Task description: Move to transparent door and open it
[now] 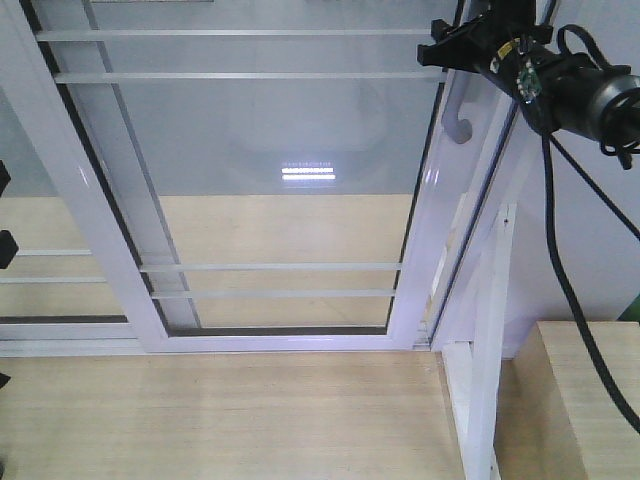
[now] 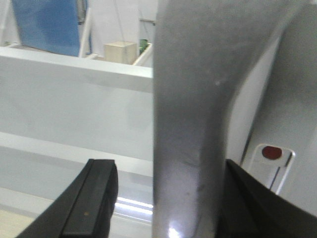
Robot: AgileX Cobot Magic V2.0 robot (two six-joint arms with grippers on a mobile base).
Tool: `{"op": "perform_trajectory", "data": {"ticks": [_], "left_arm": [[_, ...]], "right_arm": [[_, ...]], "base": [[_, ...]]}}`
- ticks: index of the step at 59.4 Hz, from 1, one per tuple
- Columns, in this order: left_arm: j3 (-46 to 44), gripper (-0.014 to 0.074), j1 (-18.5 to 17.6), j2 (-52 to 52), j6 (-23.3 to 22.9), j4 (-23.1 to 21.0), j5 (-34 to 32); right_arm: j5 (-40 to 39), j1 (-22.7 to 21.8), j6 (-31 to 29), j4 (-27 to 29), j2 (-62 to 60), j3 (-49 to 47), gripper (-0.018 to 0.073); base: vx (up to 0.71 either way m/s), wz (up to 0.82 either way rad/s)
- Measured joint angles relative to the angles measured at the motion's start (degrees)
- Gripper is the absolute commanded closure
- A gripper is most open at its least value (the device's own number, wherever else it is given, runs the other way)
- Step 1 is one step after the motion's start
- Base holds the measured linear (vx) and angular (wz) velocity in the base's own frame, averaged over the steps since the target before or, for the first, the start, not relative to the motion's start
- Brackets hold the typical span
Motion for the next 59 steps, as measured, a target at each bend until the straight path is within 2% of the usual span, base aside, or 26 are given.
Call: {"op": "perform_trajectory", "data": {"ticks": [16,45,53,59], "left_arm": [[0.0,0.0057,-0.1,0.0,0.0,0.0,-0.4],[0.0,0.0058,-0.1,0.0,0.0,0.0,-0.4],[0.0,0.0058,-0.1,0.0,0.0,0.0,-0.5],[0.0,0.0058,-0.1,0.0,0.0,0.0,-1.0]], "right_arm": [[-3.4,3.9,0.0,-1.5,0.4,-0.1,0.0225],[-4.6,10.2,0.0,-2.8,0.3,-0.1,0.0228],[-2.3,10.7,0.5,-3.0,-2.2,0.0,0.0228],[5.6,10.7,2.4,-3.0,-6.8,0.0,0.0236]], "base": [[0.00,0.00],[0.00,0.00],[0.00,0.00],[0.00,0.00]]}}
